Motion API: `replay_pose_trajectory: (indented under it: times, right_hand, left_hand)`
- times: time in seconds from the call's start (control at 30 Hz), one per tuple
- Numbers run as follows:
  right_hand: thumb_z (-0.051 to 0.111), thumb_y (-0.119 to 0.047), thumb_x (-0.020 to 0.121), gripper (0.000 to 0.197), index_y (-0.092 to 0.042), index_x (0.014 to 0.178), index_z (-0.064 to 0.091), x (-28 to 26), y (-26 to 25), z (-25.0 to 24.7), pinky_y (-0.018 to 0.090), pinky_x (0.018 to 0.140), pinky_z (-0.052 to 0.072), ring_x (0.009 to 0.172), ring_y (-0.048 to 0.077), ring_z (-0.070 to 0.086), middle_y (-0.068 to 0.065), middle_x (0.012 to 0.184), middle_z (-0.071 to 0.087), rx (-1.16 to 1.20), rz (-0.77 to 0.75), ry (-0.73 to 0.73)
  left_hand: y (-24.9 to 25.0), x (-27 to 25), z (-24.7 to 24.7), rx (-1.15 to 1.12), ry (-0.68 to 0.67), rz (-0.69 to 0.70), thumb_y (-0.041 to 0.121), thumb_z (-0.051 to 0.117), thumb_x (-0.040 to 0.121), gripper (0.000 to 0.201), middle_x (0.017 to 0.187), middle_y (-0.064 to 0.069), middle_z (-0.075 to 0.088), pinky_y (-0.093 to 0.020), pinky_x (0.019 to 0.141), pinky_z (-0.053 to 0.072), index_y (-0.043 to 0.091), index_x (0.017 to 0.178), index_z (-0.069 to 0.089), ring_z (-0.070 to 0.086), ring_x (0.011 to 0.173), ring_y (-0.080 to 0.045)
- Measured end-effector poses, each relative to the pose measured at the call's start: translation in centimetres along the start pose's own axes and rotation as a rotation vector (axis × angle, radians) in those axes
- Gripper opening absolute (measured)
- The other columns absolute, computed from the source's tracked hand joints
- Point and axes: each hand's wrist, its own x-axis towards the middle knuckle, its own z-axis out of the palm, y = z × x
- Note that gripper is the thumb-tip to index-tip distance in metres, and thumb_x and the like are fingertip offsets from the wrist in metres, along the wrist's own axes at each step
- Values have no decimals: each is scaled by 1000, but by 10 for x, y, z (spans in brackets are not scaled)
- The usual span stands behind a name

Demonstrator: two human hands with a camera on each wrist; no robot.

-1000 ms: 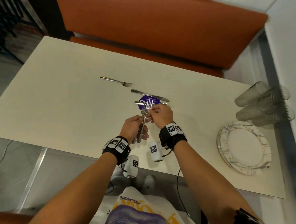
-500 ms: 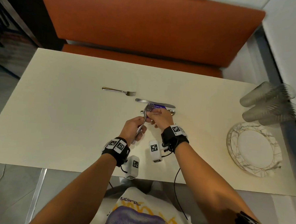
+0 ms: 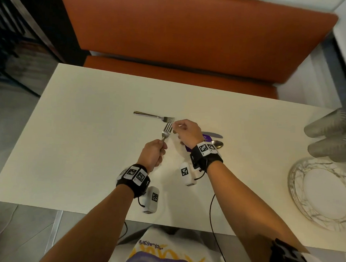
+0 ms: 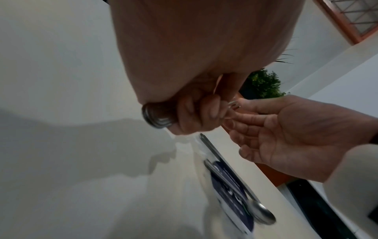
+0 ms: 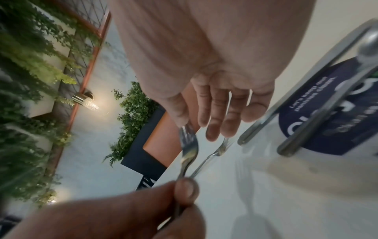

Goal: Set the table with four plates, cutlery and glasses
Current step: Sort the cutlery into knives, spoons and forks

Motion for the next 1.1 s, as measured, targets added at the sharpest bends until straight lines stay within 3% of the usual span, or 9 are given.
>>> replay_pose_trajectory:
  times: [0.13,0.23,0.33,0.5,0.63,0.8,0.9,1.0,1.1]
  right_hand:
    - [65,-30,90,17,-24,105,71,34,-6,6,30,86,54,100,20,67,-2,106,72,-182,7,91]
    - [63,-37,89,27,-25,113,67,59,-9,19,40,96,52,109,25,61,1,113,69,-406,39,67]
    - [59,-44,90,35,-21,116,67,75,-12,27,43,98,47,115,29,53,4,117,64,-623,49,37]
    - [68,-34,85,20,-23,101,74,85,-15,37,40,93,54,103,27,61,2,108,70,-625,113,28]
    - [73,-29,86,10,-22,92,78,84,-15,32,36,83,60,89,24,71,2,99,76,-473,134,37]
    - [66,-10,90,12,-15,93,76,65,-15,9,22,72,56,76,12,66,0,92,74,-278,-4,100]
    - [65,-11,93,11,-15,98,74,43,-17,-7,24,76,52,83,12,62,-1,96,73,-285,-141,97]
    - [63,-11,96,10,-13,101,72,18,-22,-25,27,78,51,86,13,61,-1,96,72,-287,-279,70]
    - [61,-13,97,9,-15,99,70,-5,-26,-39,27,77,51,84,12,60,-4,94,71,-305,-405,76]
  left_hand:
    - [2,16,-32,0,73,-9,12,37,103,27,63,2,44,-18,36,20,13,86,58,29,38,-8]
    - [3,27,-58,-19,119,-14,12,38,105,28,63,2,43,-18,36,21,12,86,59,30,36,-6]
    - [8,33,-75,-15,149,-25,14,38,104,28,64,3,43,-18,35,21,13,86,59,30,37,-6]
    - [18,35,-86,-14,179,1,11,38,104,24,64,1,42,-14,34,19,9,94,60,30,35,-7]
    - [23,40,-87,-7,197,65,10,41,103,27,62,-3,48,-19,36,26,6,92,65,41,42,-16]
    - [40,47,-81,202,234,203,14,44,102,30,70,1,67,-28,46,46,14,93,72,63,58,-15]
    - [51,52,-74,293,257,284,17,46,104,29,77,5,75,-33,61,58,18,98,74,70,72,-14]
    - [58,53,-61,357,244,321,20,47,104,29,81,6,78,-32,75,59,20,99,75,73,84,-14]
    - [57,47,-38,354,145,309,18,46,105,29,83,0,79,-33,77,59,19,99,75,76,80,-16]
